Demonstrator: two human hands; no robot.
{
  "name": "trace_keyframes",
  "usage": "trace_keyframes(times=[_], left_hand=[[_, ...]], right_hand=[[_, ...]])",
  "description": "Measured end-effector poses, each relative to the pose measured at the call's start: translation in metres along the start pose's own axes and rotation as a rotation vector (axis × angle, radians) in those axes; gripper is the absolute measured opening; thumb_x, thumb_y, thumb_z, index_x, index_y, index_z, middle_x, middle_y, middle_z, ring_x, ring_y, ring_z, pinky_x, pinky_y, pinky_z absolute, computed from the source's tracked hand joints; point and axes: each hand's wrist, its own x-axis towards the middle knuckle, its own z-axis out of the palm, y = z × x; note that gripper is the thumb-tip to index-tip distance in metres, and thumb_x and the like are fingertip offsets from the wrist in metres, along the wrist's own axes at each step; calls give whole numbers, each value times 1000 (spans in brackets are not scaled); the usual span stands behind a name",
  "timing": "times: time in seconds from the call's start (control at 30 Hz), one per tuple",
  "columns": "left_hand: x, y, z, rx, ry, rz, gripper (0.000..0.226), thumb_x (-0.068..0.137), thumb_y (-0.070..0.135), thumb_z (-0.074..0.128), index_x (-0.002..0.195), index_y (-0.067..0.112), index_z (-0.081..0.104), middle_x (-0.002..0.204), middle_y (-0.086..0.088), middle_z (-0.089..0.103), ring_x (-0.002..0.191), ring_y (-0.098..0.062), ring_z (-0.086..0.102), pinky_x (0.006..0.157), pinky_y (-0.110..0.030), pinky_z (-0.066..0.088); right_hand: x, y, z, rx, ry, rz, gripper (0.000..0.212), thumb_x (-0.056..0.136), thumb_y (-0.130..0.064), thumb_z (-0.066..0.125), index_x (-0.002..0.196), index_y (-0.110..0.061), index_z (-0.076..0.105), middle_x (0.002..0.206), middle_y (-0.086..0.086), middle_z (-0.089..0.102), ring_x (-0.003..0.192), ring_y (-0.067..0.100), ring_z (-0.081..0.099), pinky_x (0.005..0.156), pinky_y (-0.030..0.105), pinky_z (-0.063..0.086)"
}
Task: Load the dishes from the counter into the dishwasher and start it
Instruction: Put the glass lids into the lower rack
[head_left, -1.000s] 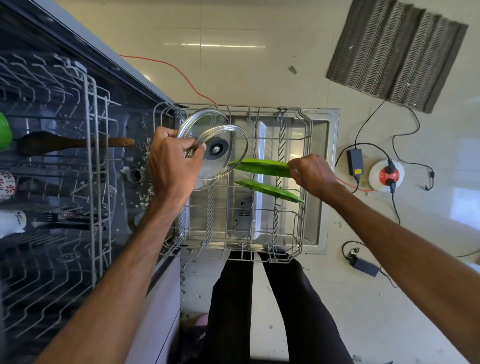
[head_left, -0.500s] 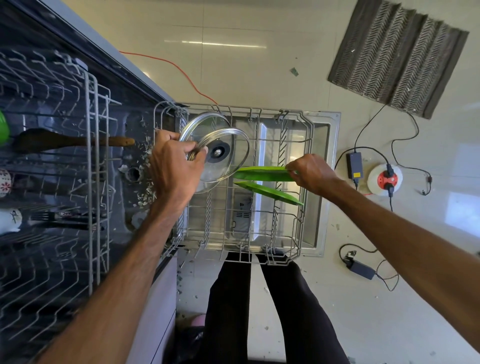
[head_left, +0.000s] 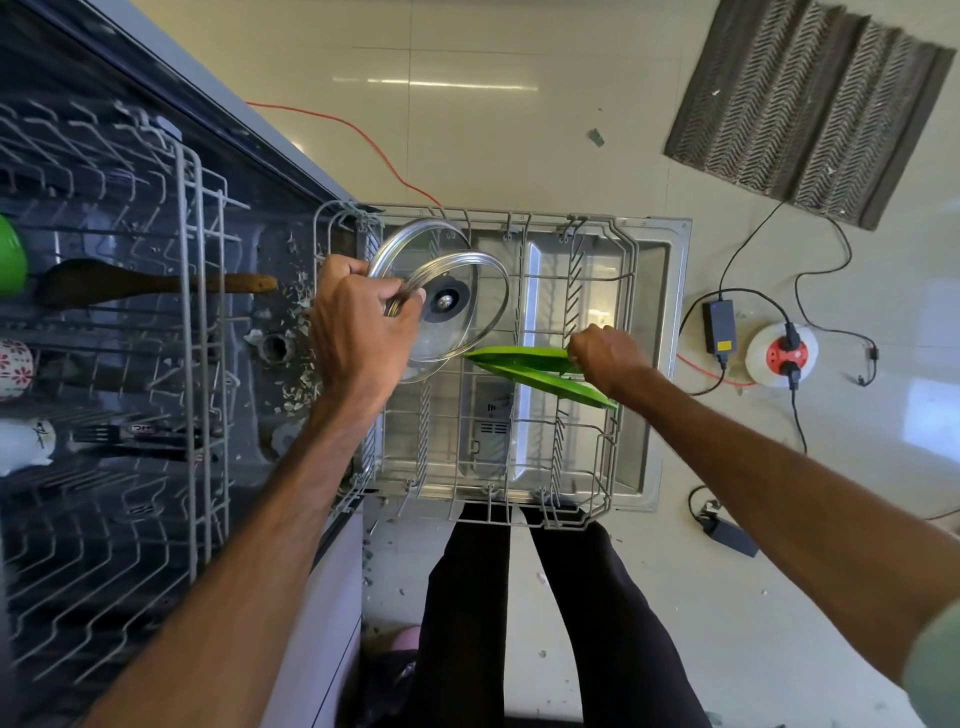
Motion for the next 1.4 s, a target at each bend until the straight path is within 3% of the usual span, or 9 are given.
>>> trace_keyframes(times=[0.17, 0.23, 0.33, 0.53, 0.7, 0.87, 0.97, 1.2, 1.4], left_hand=[[0, -1, 3, 2, 2, -3, 31, 85, 32, 77, 111, 14, 74, 119, -2, 56, 97, -8, 43, 63, -12, 28], [0, -1, 5, -4, 5, -7, 31, 85, 32, 77, 109, 13, 75, 119, -3, 56, 98, -8, 42, 68, -19, 34], [-1, 0, 6, -10, 10, -8, 29, 85, 31, 77, 108, 13, 75, 119, -4, 57, 98, -9, 42, 74, -23, 35], [-2, 1, 7, 2, 7, 0, 29, 86, 32, 77, 108, 14, 75, 120, -2, 56, 99, -7, 41, 72, -20, 33], [-2, -2, 7, 2, 5, -2, 28, 85, 31, 77, 107, 14, 75, 120, -2, 56, 98, -7, 42, 66, -13, 29], [-4, -3, 6, -7, 9, -5, 27, 85, 32, 77, 106, 15, 76, 117, -2, 56, 96, -9, 43, 69, -21, 36], [-4, -5, 5, -16, 6, 10, 26, 85, 31, 77, 105, 15, 76, 117, -2, 55, 97, -8, 43, 65, -12, 30], [-5, -7, 4, -30, 21, 13, 25, 84, 30, 78, 104, 15, 76, 115, -1, 56, 97, -8, 44, 69, -14, 31], [-8, -11, 4, -19, 14, 14, 24, 85, 31, 78, 103, 16, 76, 116, 1, 55, 98, -7, 42, 62, -6, 24]], right_hand=[[-9, 14, 13, 90, 213, 51, 4, 87, -3, 70, 90, -5, 71, 85, 11, 66, 69, 28, 65, 64, 40, 58], [-20, 10, 20, 232, 245, 44, 15, 96, -22, 64, 96, -9, 73, 88, 8, 68, 70, 24, 66, 65, 39, 59], [-35, -2, 39, 192, 53, 26, 45, 95, -51, 60, 119, -14, 66, 104, 7, 72, 84, 22, 70, 75, 38, 61], [-36, -15, 55, -90, -24, 65, 21, 98, -10, 55, 118, -12, 63, 95, 9, 71, 76, 22, 70, 68, 34, 59], [-38, -23, 39, -161, -18, 39, 15, 96, -13, 59, 108, -12, 68, 86, 6, 72, 65, 20, 67, 58, 31, 55], [-42, -20, 21, -168, 31, 11, 13, 97, -15, 58, 102, -13, 70, 82, 7, 72, 67, 26, 69, 59, 31, 48], [-46, -20, 16, -161, 67, -9, 12, 96, -12, 58, 98, -14, 70, 79, 8, 71, 65, 30, 69, 57, 31, 45], [-51, -22, 14, -147, 184, -21, 9, 84, -6, 74, 87, -13, 70, 62, 5, 65, 43, 27, 54, 46, 29, 42], [-43, -33, 6, -166, 149, -15, 10, 94, -12, 60, 98, -16, 69, 76, 6, 71, 62, 30, 68, 55, 29, 37]])
